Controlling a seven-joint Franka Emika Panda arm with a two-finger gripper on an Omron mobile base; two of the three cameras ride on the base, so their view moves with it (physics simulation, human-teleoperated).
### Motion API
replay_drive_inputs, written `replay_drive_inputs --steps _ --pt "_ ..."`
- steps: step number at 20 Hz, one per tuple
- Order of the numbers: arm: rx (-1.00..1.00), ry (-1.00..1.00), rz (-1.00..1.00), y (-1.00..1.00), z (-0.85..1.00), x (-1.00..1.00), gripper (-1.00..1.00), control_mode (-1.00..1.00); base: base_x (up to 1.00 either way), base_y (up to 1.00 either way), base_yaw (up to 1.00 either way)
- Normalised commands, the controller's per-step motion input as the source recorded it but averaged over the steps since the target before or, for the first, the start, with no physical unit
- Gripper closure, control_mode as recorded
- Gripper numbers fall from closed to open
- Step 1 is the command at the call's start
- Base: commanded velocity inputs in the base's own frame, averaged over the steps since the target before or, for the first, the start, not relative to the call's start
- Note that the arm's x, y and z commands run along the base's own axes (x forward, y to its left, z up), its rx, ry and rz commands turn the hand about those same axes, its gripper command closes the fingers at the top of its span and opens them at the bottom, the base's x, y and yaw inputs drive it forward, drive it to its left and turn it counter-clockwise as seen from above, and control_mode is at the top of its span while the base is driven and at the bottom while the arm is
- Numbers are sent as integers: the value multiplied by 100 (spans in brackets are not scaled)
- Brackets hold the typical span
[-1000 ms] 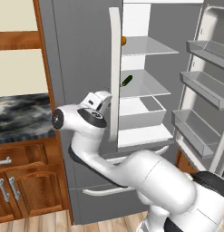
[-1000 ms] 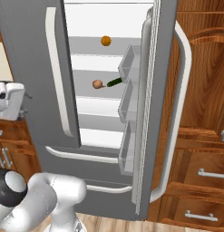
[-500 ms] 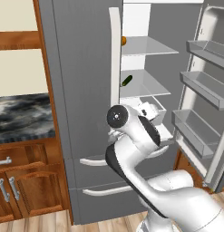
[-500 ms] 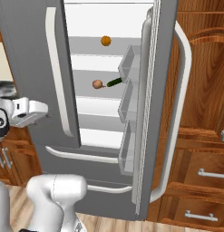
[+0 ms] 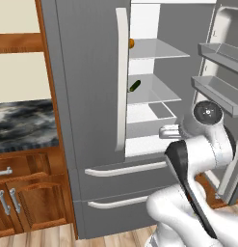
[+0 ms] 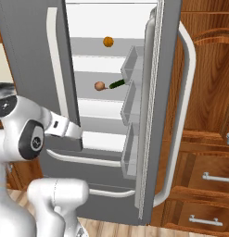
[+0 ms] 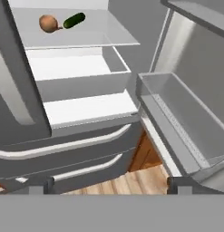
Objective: Place the onion in the correct fridge rack based on whether it is a fruit or vegetable. Finally, close the fridge door.
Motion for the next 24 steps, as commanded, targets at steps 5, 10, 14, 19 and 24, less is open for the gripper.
replay_drive_inputs --steps 5,10,14,19,24 --pt "48 -7 -12 -84 0 -72 -100 -100 0 0 0" --pt "44 -17 -9 -84 0 -89 -100 -100 0 0 0" --pt "39 -32 -5 -90 -6 -82 -100 -100 0 0 0" --pt "35 -37 0 -100 -4 -47 -100 -100 0 0 0" --pt "34 -26 0 -100 -9 -3 -100 -100 0 0 0"
